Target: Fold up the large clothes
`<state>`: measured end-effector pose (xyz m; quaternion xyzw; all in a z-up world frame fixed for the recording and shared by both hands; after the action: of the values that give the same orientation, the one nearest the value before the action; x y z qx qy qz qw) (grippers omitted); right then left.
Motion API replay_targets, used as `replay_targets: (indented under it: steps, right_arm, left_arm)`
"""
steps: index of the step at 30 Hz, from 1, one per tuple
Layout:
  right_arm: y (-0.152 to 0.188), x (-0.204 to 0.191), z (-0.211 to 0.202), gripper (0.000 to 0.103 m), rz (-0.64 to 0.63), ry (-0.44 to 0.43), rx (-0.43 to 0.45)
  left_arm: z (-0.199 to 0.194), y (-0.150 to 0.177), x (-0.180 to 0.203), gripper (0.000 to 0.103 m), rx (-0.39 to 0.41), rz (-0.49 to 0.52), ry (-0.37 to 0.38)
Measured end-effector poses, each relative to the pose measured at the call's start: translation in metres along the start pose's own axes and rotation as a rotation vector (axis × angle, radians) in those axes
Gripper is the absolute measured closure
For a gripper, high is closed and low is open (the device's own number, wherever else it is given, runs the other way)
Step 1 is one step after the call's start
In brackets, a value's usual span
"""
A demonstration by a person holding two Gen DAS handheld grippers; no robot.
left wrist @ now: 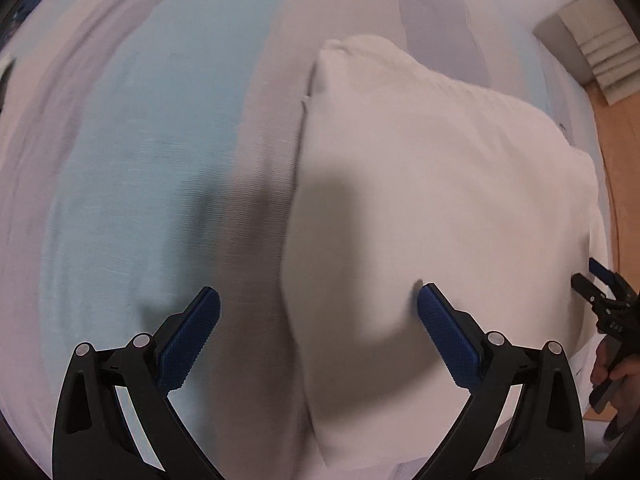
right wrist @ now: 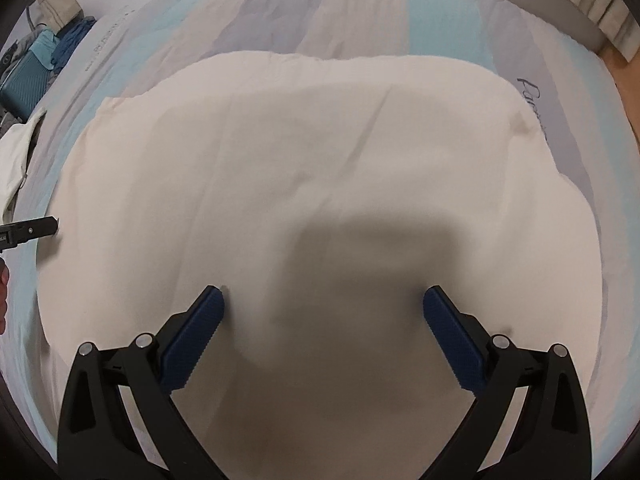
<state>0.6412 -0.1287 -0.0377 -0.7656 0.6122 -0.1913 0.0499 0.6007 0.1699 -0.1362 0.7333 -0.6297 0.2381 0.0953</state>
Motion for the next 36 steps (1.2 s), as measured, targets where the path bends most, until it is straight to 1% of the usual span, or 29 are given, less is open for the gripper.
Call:
replay_targets:
  steps: [1,3,6,9,12,14,15,18,21,22,23,24,26,28,29,30,31,32,33,35,36]
  right_arm:
    - [0.0,0.001,0.001,0.007,-0.002,-0.002,-0.001]
    - [0.0,0.0,0.003,0.007,-0.01,-0.003,-0.003]
    - [-0.001,0.002,0.002,0.007,-0.019,-0.008,-0.006]
    - [-0.003,0.004,0.003,0.007,-0.023,-0.018,-0.009]
    - [-0.005,0.005,0.003,0.007,-0.023,-0.029,-0.01]
    - [-0.005,0.005,0.004,0.007,-0.021,-0.031,-0.009]
    - [-0.005,0.006,0.003,0.007,-0.021,-0.033,-0.009]
    - [-0.006,0.01,0.004,0.007,-0.016,-0.031,-0.004]
    - [-0.002,0.014,0.004,0.007,0.001,-0.031,-0.005]
    - [-0.001,0.016,0.004,0.007,0.01,-0.031,-0.006]
    - [0.0,0.018,0.003,0.007,0.021,-0.032,-0.01]
    - [0.001,0.019,0.003,0.007,0.027,-0.036,-0.013]
    - [0.003,0.02,0.004,0.007,0.03,-0.039,-0.015]
    - [0.003,0.02,0.004,0.007,0.031,-0.039,-0.015]
    - [0.004,0.018,0.006,0.007,0.031,-0.036,-0.018]
    - [0.004,0.017,0.009,0.006,0.034,-0.035,-0.021]
    - [0.001,0.017,0.011,0.006,0.039,-0.034,-0.026]
    - [0.001,0.017,0.014,0.006,0.049,-0.031,-0.032]
    - [0.0,0.017,0.015,0.006,0.053,-0.03,-0.034]
    - [-0.002,0.016,0.017,0.006,0.067,-0.028,-0.035]
    - [-0.003,0.015,0.018,0.006,0.069,-0.028,-0.034]
  left_arm:
    - [0.006,-0.002,0.004,0.006,-0.011,0.003,0.014]
    - [0.016,-0.009,0.013,0.006,-0.027,0.021,0.015]
    - [0.034,-0.014,0.027,0.006,-0.078,0.041,0.055]
    - [0.051,-0.026,0.035,0.005,-0.117,0.033,0.093]
    - [0.065,-0.04,0.04,0.005,-0.138,0.009,0.118]
    - [0.071,-0.044,0.045,0.005,-0.144,0.013,0.117]
    - [0.073,-0.039,0.051,0.005,-0.145,0.023,0.119]
    - [0.087,-0.043,0.07,0.006,-0.162,0.057,0.111]
    - [0.095,-0.046,0.079,0.007,-0.152,0.053,0.103]
    - [0.099,-0.051,0.079,0.009,-0.146,0.047,0.106]
    - [0.101,-0.035,0.088,0.012,-0.137,0.036,0.111]
    - [0.102,-0.036,0.09,0.013,-0.132,0.029,0.113]
    - [0.099,-0.036,0.09,0.024,-0.127,0.013,0.118]
    - [0.096,-0.041,0.091,0.039,-0.137,-0.011,0.154]
    - [0.098,-0.043,0.095,0.042,-0.139,-0.014,0.149]
    - [0.101,-0.044,0.101,0.044,-0.142,-0.005,0.136]
    - [0.105,-0.046,0.106,0.05,-0.146,0.005,0.13]
    - [0.101,-0.049,0.096,0.055,-0.147,0.012,0.131]
    - [0.103,-0.05,0.099,0.058,-0.15,0.02,0.134]
    - [0.105,-0.053,0.108,0.069,-0.143,0.041,0.147]
    - [0.106,-0.055,0.111,0.071,-0.14,0.048,0.148]
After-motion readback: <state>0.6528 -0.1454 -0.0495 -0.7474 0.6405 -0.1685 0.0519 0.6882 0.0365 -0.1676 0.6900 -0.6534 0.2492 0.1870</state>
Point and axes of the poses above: each gripper's, at about its wrist camera, not at the fingertips, and z roughly the way its jaws point, x to its right, y to its underside, the point moved 2 cm from there along z, roughly the way its jaws point, and after that the axes turned 15 degrees about y, right-handed, at the moved point
